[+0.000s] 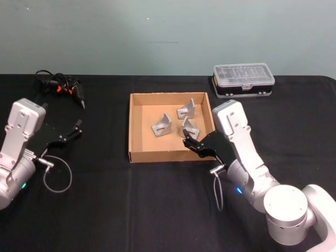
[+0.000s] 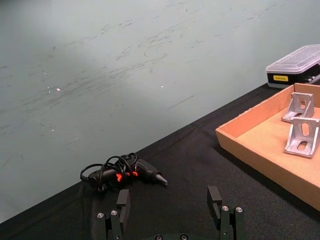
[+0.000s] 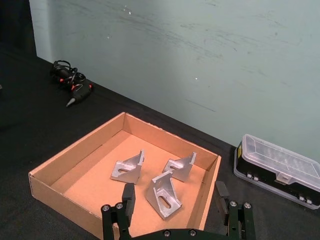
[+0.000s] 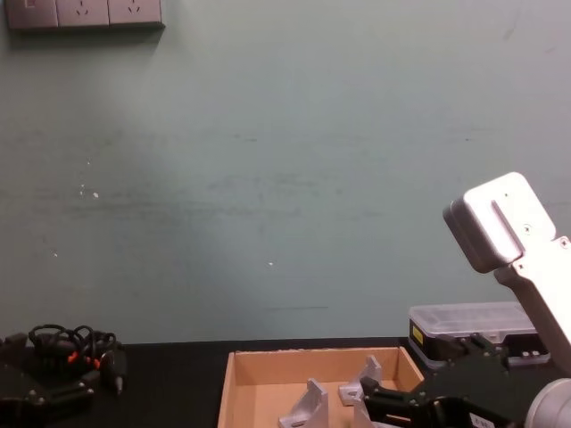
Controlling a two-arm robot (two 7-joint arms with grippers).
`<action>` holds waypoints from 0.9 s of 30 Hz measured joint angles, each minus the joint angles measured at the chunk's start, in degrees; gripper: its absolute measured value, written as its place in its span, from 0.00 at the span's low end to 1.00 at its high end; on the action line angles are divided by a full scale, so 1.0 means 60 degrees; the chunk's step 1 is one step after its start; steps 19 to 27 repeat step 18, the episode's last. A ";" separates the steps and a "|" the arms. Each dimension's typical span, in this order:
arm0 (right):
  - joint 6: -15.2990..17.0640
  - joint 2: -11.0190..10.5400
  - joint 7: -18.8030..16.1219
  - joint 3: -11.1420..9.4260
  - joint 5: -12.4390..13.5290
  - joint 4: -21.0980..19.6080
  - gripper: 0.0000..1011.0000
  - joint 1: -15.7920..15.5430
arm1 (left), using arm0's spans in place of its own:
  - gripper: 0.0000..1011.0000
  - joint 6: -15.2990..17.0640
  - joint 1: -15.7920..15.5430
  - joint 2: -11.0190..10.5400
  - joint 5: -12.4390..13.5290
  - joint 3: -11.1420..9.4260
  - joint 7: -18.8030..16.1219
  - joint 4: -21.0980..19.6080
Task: Use one hand to pick up the angle iron from the table and place it into the box.
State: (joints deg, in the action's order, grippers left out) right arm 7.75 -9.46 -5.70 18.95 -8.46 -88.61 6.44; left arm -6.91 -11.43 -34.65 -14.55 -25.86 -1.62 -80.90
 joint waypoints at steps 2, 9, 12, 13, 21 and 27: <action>-0.0001 0.0000 0.0000 0.0001 0.0003 0.0000 0.99 0.0000 | 1.00 0.0000 0.0000 0.0000 0.0000 0.0000 0.0000 0.0000; -0.0001 0.0000 0.0000 0.0001 0.0006 0.0000 0.99 0.0000 | 1.00 0.0000 0.0000 0.0000 0.0000 0.0000 0.0000 -0.0001; -0.0001 0.0000 0.0000 0.0001 0.0007 0.0000 0.99 0.0000 | 1.00 0.0000 0.0000 0.0000 0.0000 0.0000 0.0000 0.0000; -0.0001 0.0000 0.0001 0.0001 0.0006 0.0000 0.99 0.0000 | 1.00 0.0000 0.0000 0.0000 0.0000 0.0000 0.0000 0.0000; -0.0001 0.0000 0.0002 0.0001 0.0006 0.0001 0.99 0.0000 | 1.00 0.0000 0.0000 0.0000 0.0000 0.0000 0.0000 0.0000; -0.0001 0.0000 0.0002 0.0001 0.0006 0.0001 0.99 0.0000 | 1.00 0.0000 0.0000 0.0000 0.0000 0.0000 0.0000 0.0000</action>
